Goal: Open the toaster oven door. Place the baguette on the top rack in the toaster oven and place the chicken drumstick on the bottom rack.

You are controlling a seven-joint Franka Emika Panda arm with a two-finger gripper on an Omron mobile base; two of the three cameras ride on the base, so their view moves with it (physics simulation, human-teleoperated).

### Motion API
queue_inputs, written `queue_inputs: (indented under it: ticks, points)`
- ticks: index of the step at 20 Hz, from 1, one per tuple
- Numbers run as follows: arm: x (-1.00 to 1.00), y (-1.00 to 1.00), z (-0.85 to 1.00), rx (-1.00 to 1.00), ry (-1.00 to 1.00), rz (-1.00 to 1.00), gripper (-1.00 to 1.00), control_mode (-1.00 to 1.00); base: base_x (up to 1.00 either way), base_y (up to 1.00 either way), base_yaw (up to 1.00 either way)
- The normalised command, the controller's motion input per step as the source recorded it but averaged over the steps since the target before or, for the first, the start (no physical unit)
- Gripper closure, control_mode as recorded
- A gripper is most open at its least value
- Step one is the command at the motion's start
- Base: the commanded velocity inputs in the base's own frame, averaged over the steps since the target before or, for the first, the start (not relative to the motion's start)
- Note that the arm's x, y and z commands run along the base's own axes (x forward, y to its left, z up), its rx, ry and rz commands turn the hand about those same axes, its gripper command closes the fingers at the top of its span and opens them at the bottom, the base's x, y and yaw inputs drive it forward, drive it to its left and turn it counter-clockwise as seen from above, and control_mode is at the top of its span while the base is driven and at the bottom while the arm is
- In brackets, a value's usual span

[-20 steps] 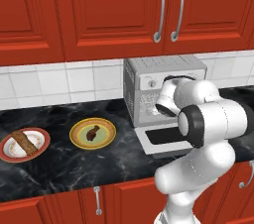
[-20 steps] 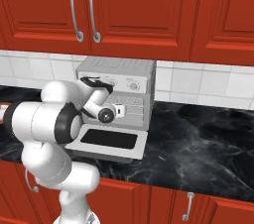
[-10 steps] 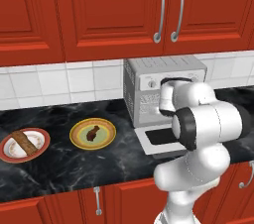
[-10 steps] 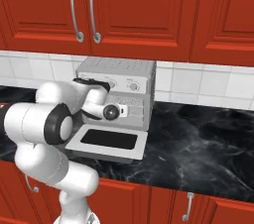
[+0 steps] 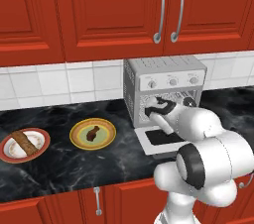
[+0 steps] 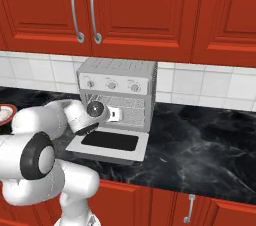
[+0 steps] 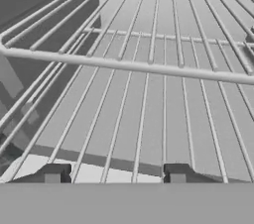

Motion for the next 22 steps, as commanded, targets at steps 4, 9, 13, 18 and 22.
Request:
queue_inputs:
  ticks: [4,9,13,18,22]
  points:
    - [-0.98,-0.19,-0.33,-0.05,0.30,-0.05,-1.00,-1.00,0.00,0.00,0.00]
    - [-0.45,-0.10,-0.11,-0.01,0.11,-0.01,-1.00,-1.00,0.00,0.00,0.00]
    - [-0.92,0.01,0.94,0.00,0.00,0.05,-1.00,-1.00,0.00,0.00,0.00]
    - [-1.00,0.68,0.65,-0.17,-0.01,0.27,-1.00,-1.00,0.00,0.00,0.00]
    - [-0.95,0.98,0.59,-0.29,-0.07,0.40,-1.00,-1.00,0.00,0.00,0.00]
